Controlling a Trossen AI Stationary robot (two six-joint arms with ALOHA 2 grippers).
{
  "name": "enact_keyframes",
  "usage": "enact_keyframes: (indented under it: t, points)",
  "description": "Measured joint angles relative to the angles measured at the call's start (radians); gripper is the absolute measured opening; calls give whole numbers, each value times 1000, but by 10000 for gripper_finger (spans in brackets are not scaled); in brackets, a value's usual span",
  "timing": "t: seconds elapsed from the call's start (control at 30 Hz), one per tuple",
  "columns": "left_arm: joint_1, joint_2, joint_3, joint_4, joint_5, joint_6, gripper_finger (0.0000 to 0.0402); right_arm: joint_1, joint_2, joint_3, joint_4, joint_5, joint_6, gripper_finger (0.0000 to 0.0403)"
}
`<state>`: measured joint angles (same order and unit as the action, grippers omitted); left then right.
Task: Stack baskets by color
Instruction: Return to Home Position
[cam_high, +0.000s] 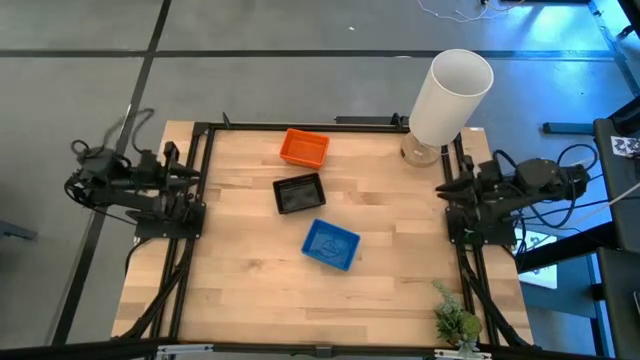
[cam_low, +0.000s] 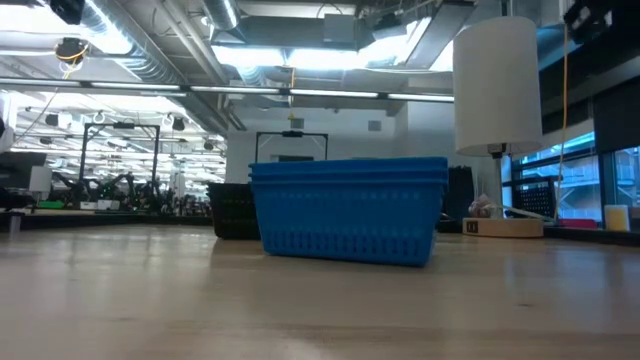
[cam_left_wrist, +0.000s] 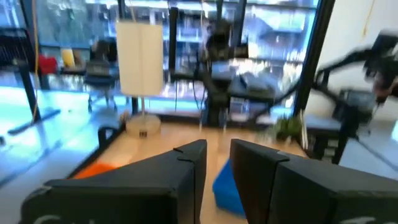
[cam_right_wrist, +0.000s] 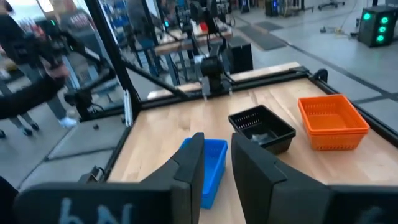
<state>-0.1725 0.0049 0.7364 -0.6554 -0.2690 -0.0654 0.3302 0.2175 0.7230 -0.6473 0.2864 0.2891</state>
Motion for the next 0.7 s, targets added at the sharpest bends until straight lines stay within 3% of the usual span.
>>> enact_keyframes:
  t: [0.3,0.7]
  points:
    - [0,0,-91,112,-4,-3,65,0,-218,-110,-4,2,-11,78]
    - [0,0,-250,305,-10,21,65,0,-214,-160,59,18,-68,78]
